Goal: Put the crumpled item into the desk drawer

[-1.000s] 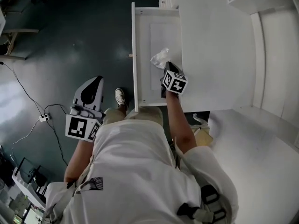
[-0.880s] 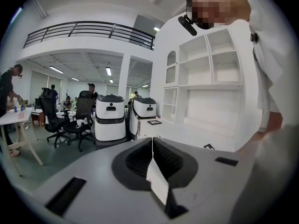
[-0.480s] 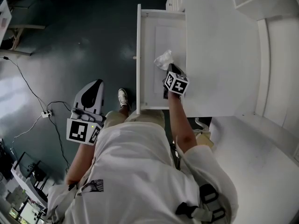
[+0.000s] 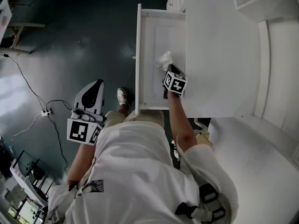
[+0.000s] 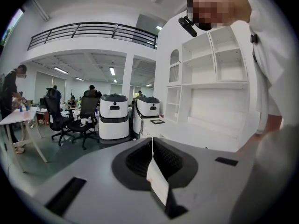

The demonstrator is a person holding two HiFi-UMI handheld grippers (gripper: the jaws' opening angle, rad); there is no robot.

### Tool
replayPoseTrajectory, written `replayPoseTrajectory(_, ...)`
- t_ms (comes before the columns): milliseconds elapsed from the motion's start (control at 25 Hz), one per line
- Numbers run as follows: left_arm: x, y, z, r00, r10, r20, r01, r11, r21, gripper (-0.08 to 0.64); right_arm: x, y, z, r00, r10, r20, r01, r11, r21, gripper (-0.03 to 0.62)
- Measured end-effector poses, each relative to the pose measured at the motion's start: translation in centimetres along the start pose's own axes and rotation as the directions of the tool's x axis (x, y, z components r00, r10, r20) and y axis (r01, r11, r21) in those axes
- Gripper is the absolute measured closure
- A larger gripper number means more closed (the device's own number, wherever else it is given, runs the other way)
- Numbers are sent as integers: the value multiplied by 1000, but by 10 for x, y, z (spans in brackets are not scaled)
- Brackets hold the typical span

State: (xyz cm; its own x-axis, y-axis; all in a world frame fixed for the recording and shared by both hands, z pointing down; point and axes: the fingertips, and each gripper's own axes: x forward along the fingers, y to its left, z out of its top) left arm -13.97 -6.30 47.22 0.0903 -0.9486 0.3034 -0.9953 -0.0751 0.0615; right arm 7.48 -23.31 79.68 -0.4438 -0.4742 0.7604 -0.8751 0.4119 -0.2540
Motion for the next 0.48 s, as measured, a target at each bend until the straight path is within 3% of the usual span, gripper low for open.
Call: replayPoseTrajectory(480,-1,-4,0,1000,-21,10,21,1000,-10,541,-2,-5,-9,1000,-23,-5,23,1000,2,566)
